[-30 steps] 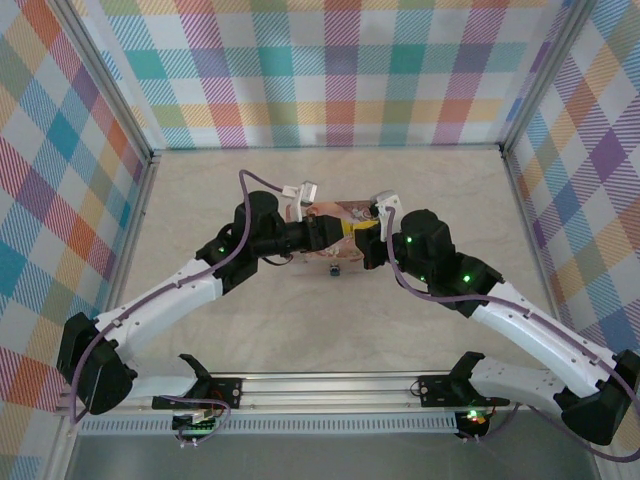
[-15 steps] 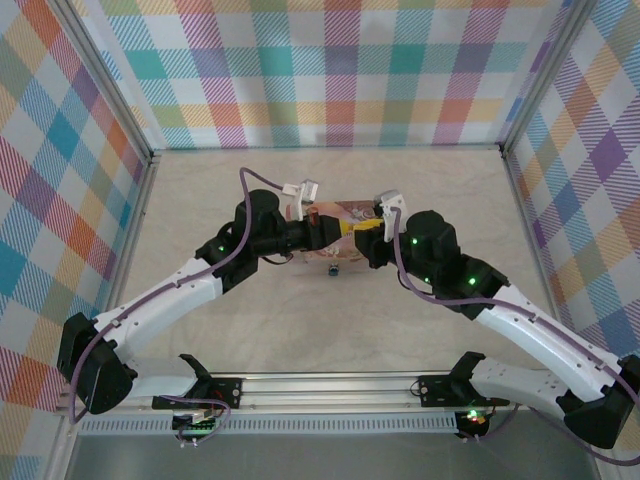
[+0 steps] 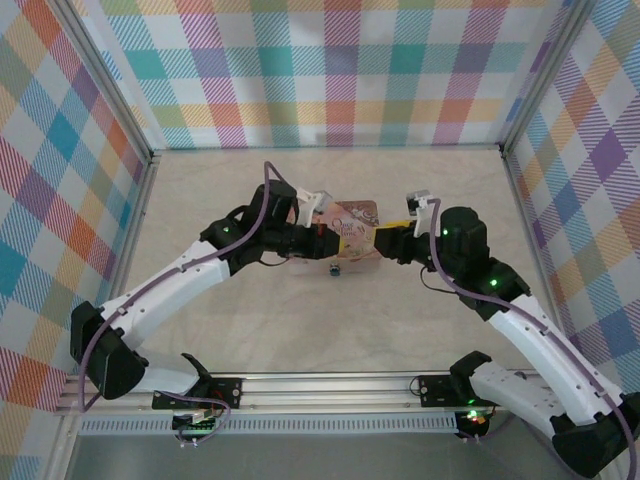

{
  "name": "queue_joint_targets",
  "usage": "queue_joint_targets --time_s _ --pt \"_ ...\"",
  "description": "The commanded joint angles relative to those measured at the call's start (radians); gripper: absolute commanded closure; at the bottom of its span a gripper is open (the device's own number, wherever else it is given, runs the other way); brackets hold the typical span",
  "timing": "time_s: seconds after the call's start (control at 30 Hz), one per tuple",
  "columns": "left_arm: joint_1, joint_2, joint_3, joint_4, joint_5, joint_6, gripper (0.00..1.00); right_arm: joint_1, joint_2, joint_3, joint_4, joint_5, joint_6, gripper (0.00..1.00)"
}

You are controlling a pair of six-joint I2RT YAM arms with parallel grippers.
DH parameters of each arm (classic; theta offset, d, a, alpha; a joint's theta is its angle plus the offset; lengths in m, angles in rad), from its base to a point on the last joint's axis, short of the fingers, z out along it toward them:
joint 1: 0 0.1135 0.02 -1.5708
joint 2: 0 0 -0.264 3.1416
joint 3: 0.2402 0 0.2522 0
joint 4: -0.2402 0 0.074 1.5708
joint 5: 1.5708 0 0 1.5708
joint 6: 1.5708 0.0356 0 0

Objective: Unlock the padlock with the key

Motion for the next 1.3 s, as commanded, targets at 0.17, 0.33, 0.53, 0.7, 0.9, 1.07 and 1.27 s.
queue_joint_targets --time_s 0.17,0.33,0.53,0.7,0.9,1.07,1.27 --pt "0.012 0.002 -0.012 0.005 0.215 0.055 1.00 -0.083 -0.003 -0.168 0.374 -0.463 0.250 0.57" --pt "0.013 0.006 -0.018 0.048 0.291 0.042 1.00 -0.083 -0.003 -0.226 0.497 -0.523 0.311 0.64" --pt "0.012 0.004 -0.019 0.080 0.311 0.024 1.00 -0.083 0.004 -0.231 0.530 -0.590 0.325 0.66" --pt "0.013 -0.004 -0.020 0.097 0.307 0.019 1.00 -0.083 0.001 -0.229 0.499 -0.603 0.313 0.62" --pt "0.012 -0.017 -0.024 0.106 0.309 0.022 1.00 -0.083 -0.009 -0.235 0.484 -0.604 0.311 0.58" --pt "0.013 -0.025 -0.024 0.089 0.293 0.037 1.00 -0.083 -0.013 -0.234 0.489 -0.623 0.311 0.64" --pt "0.013 -0.037 -0.029 0.092 0.279 0.041 1.00 -0.083 -0.013 -0.239 0.462 -0.631 0.297 0.68"
